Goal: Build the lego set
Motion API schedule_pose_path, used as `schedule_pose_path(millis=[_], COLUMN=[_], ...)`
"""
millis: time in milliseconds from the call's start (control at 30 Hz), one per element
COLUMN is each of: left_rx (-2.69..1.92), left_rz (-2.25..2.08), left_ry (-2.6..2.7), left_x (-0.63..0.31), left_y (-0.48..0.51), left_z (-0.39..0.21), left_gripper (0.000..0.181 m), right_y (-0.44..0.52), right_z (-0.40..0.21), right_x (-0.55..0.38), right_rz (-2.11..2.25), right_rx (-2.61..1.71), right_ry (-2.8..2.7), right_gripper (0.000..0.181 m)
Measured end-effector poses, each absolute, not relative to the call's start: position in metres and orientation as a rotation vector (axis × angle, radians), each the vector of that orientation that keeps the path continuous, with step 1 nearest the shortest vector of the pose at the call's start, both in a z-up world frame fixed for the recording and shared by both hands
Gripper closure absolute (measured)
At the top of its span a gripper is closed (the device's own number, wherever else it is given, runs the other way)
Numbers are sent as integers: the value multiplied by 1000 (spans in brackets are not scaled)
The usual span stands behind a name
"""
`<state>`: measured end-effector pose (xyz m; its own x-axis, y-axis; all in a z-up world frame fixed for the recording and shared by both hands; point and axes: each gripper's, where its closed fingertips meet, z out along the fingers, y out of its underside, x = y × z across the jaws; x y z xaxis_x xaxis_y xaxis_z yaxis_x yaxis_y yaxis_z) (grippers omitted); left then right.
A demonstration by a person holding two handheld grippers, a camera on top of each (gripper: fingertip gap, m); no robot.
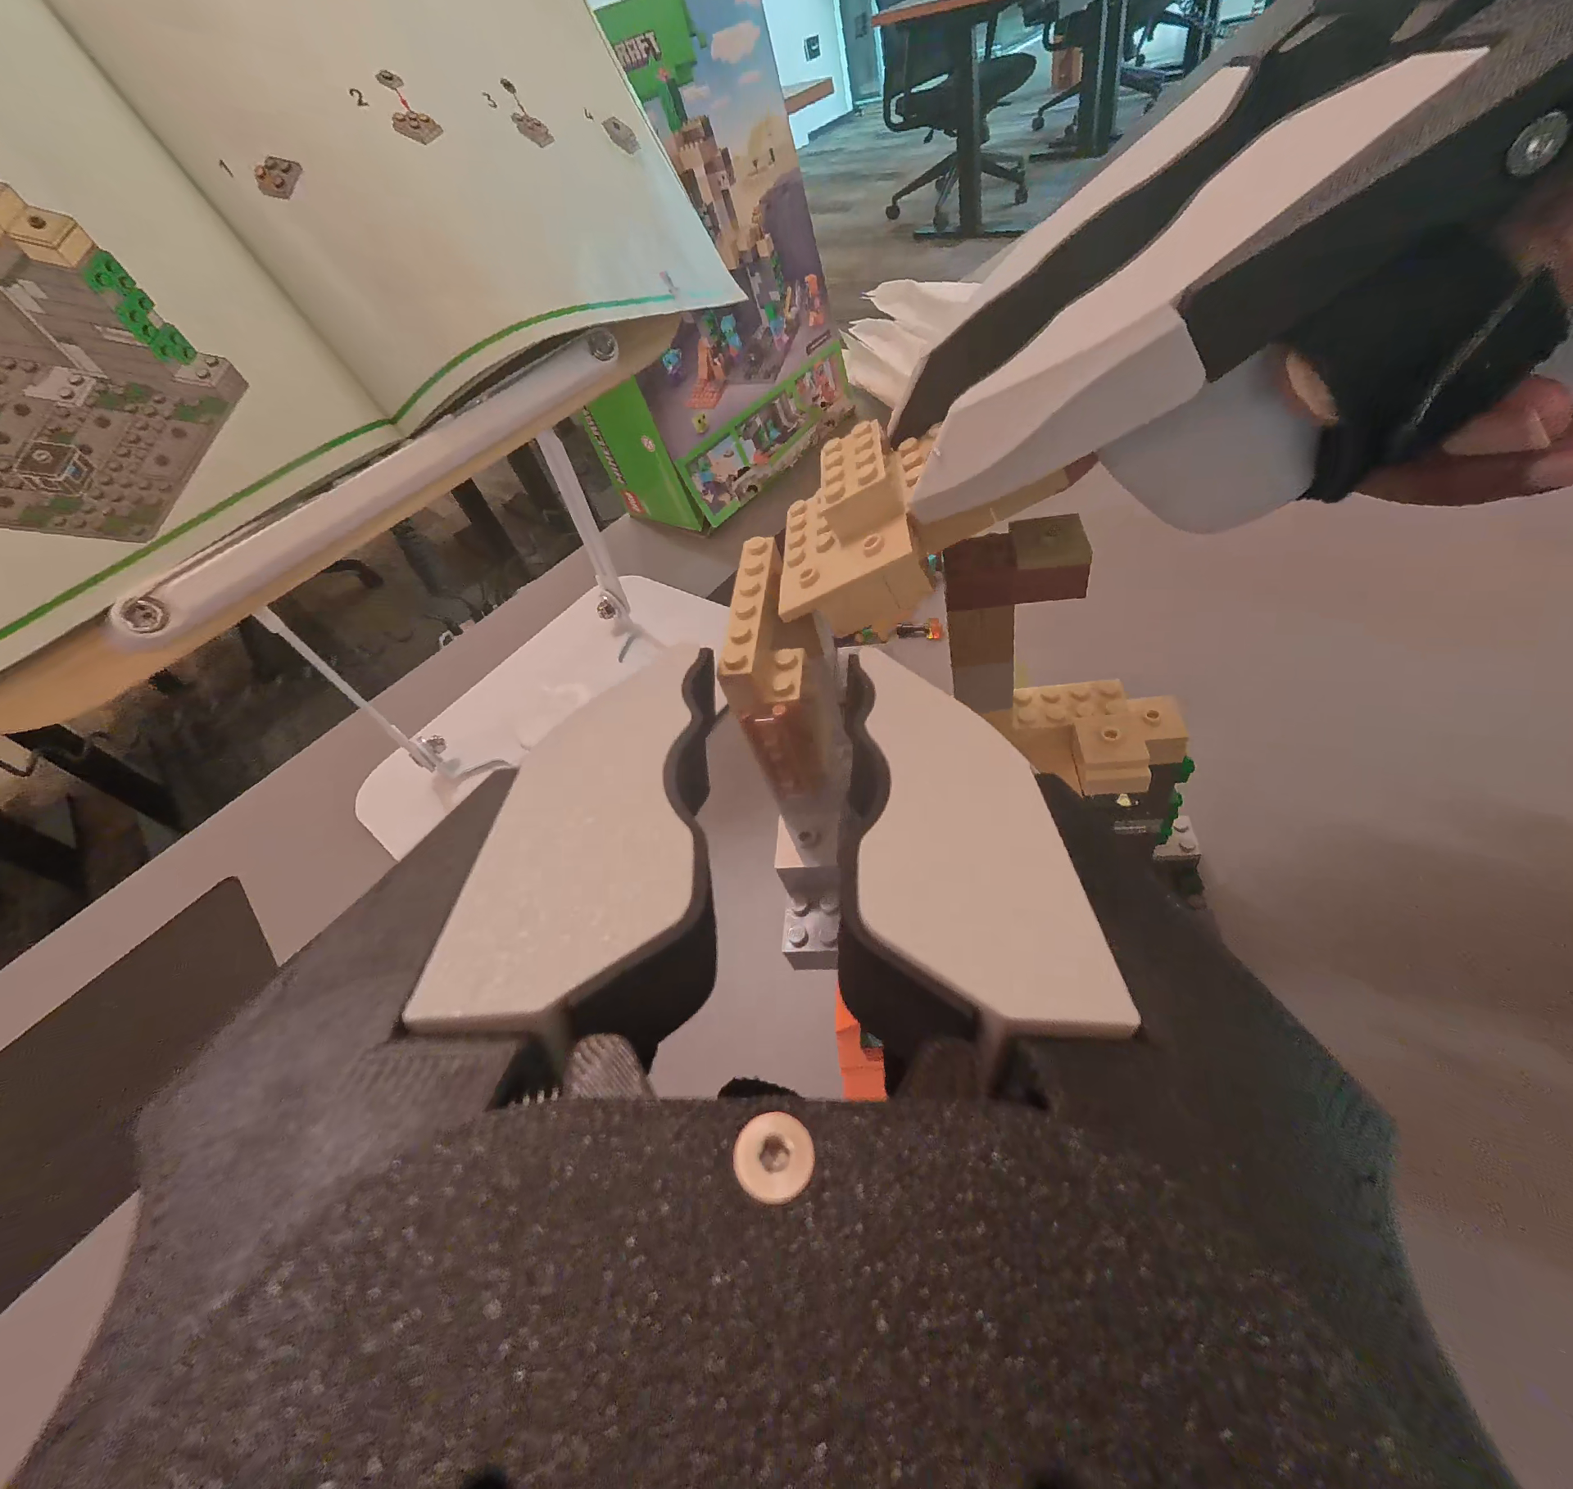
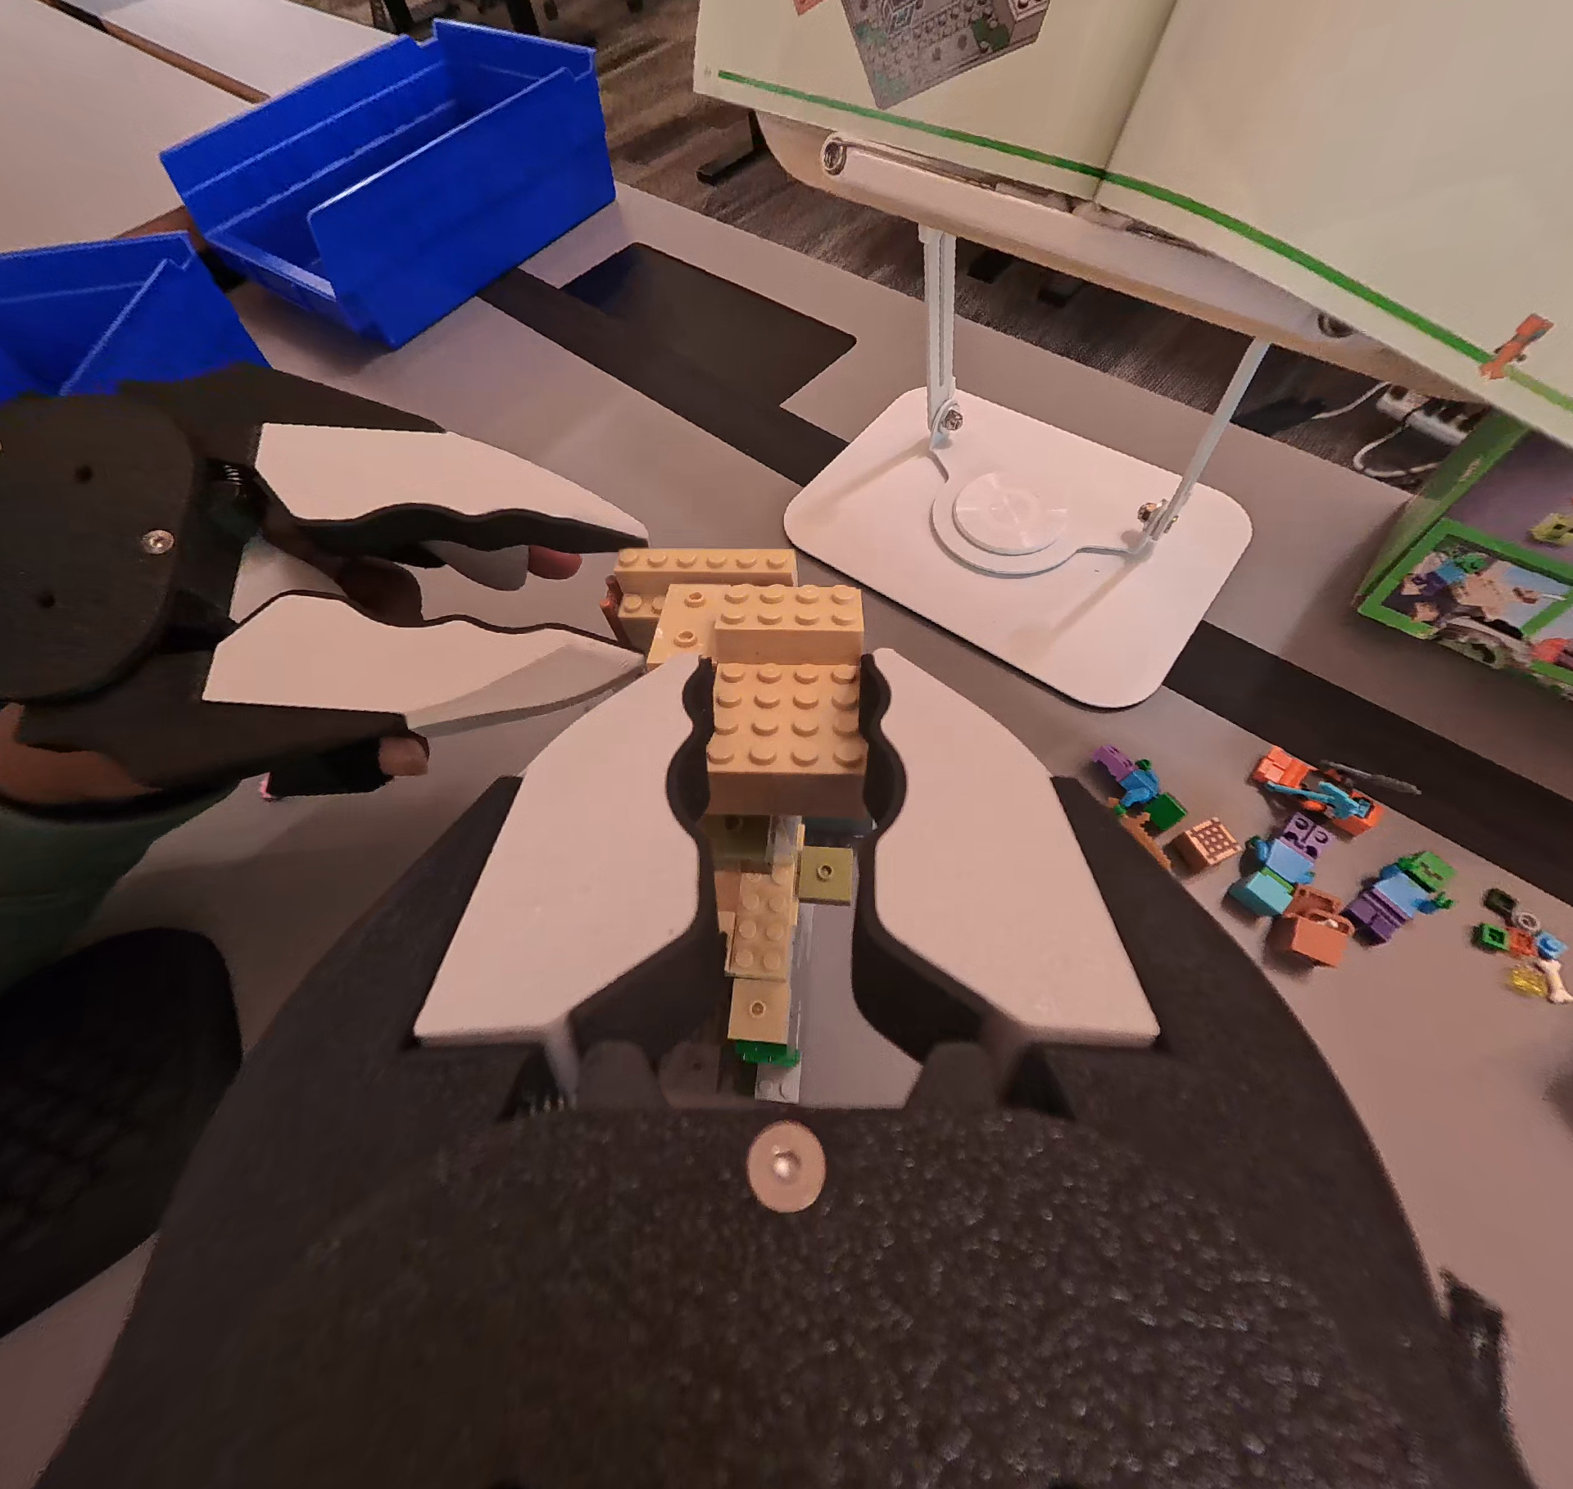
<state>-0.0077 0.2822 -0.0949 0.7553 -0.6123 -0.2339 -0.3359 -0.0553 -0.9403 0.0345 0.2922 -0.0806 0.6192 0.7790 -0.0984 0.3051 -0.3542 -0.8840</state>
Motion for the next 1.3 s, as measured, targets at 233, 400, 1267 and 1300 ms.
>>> schedule_pose_path(millis=[233, 400, 1267, 1300], left_rx=[-1662, -1665, -1679, -1680], left_rz=[-254, -258, -253, -251], left_ry=[765, 770, 774, 775], left_x=[-6, -5, 0, 0], left_y=[284, 285, 291, 291], left_z=[-97, -99, -106, -107], left_gripper=[151, 148, 143, 143], right_y=[292, 291, 279, 279], right_z=[-86, -86, -81, -81], right_x=[31, 31, 35, 35], right_rz=[614, 586, 719, 720], right_rx=[-1901, -1895, -1915, -1918], right_ry=[-870, -900, -1113, -1126], right_gripper=[148, 148, 138, 138])
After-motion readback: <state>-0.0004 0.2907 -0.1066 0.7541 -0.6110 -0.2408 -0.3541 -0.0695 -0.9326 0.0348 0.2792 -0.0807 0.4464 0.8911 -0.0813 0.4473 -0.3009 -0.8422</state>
